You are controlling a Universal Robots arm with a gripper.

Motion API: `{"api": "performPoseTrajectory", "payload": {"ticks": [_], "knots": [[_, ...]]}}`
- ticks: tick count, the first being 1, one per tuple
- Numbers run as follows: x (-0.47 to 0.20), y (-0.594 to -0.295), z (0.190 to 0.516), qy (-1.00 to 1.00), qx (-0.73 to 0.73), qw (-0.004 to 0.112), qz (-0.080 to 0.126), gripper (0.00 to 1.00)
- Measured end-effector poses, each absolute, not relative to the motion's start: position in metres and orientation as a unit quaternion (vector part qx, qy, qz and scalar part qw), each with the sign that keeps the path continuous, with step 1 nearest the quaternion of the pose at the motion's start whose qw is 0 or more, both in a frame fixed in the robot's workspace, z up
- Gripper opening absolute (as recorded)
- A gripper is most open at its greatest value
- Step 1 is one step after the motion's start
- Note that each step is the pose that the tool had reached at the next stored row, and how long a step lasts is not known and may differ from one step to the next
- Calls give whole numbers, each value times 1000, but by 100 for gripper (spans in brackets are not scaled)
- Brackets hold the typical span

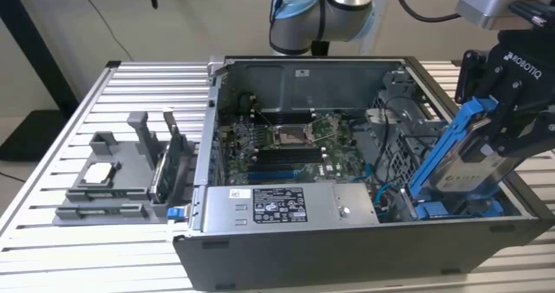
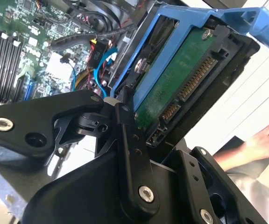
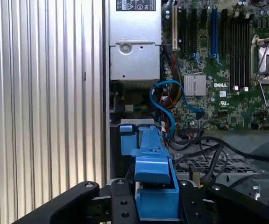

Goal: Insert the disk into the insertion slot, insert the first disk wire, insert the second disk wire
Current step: 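Insert the disk into the insertion slot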

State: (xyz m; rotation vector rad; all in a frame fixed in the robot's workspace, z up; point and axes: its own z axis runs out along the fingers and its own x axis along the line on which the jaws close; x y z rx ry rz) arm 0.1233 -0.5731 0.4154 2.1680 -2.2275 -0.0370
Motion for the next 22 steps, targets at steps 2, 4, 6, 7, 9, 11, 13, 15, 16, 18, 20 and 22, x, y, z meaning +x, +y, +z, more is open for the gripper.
{"api": "performPoseTrajectory", "payload": {"ticks": [2, 4, 6, 7, 9, 11, 13, 15, 16, 18, 20, 22], "knots": [[123, -573, 414, -718, 696, 16, -12, 33], [123, -573, 413, -719, 695, 16, -12, 33], [123, -573, 412, -720, 693, 16, -12, 33], [122, -573, 411, -721, 693, 16, -12, 33], [121, -573, 409, -722, 692, 16, -12, 33], [121, -574, 408, -722, 691, 17, -12, 33], [121, -574, 407, -723, 691, 16, -12, 33], [121, -574, 406, -723, 691, 16, -12, 33], [121, -574, 405, -723, 691, 16, -13, 33], [121, -574, 402, -723, 691, 16, -13, 33], [121, -574, 399, -723, 690, 16, -13, 33], [121, -574, 395, -723, 690, 16, -13, 33]]}}
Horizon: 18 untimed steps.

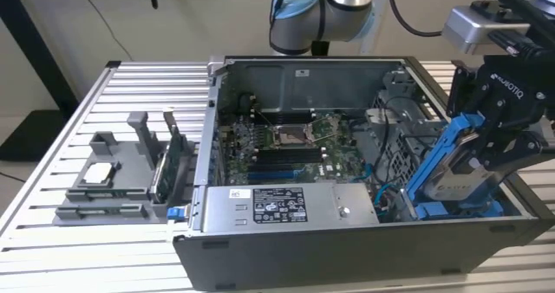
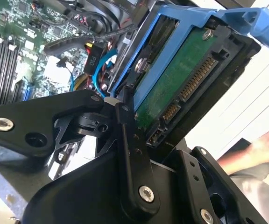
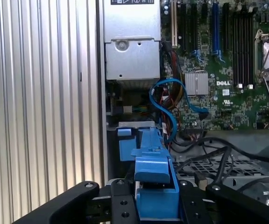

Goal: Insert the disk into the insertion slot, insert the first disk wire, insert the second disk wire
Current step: 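Insert the disk into the insertion slot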

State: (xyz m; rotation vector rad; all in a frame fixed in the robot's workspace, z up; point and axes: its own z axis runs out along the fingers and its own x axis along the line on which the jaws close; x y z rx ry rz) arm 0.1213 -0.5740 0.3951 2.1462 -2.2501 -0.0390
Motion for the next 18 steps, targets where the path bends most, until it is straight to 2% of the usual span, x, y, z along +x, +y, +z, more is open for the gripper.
{"api": "performPoseTrajectory", "payload": {"ticks": [12, 13, 14, 15, 18], "knots": [[121, -574, 387, -724, 690, 16, -13, 34], [121, -574, 387, -724, 690, 16, -13, 40], [121, -574, 387, -724, 690, 16, -13, 40], [121, -574, 387, -724, 690, 16, -13, 47], [121, -574, 389, -724, 690, 16, -13, 47]]}}
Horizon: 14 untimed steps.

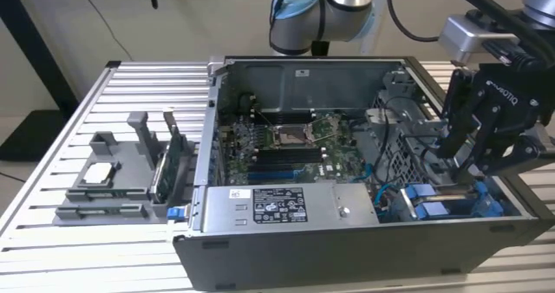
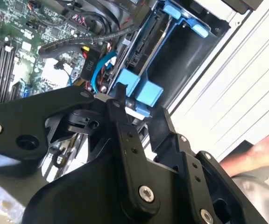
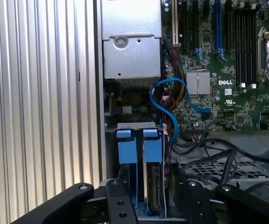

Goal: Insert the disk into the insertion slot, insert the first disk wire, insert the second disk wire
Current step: 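Insert the disk into the insertion slot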

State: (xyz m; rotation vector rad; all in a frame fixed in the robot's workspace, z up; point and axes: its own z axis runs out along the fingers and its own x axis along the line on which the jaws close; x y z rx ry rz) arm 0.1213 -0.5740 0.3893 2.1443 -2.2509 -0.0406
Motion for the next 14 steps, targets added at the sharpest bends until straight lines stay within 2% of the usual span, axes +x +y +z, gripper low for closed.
{"api": "performPoseTrajectory", "payload": {"ticks": [14], "knots": [[123, -567, 398, -724, 690, 17, -14, 47]]}}
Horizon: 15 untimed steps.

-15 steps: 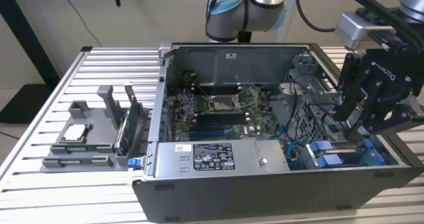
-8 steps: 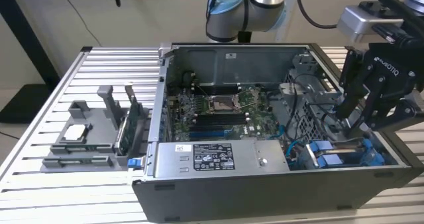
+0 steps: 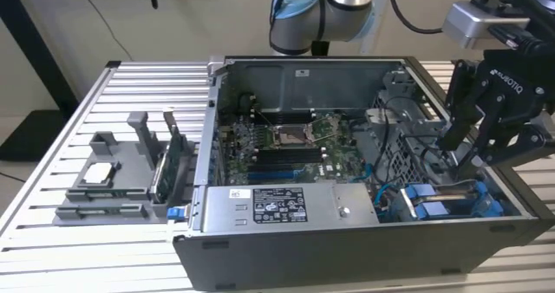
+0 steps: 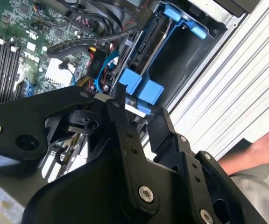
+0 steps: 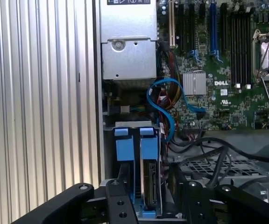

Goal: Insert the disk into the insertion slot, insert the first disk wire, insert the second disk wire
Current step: 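Insert the disk into the insertion slot, then insert the first disk wire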

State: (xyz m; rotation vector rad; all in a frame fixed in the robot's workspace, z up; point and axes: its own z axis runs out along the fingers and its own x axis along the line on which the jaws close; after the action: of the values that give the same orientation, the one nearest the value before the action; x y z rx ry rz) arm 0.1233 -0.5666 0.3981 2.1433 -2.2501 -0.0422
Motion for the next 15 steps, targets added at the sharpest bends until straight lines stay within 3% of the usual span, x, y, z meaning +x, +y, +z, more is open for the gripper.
{"api": "performPoseTrajectory", "payload": {"ticks": [15], "knots": [[130, -549, 405, -724, 690, 17, -14, 47]]}}
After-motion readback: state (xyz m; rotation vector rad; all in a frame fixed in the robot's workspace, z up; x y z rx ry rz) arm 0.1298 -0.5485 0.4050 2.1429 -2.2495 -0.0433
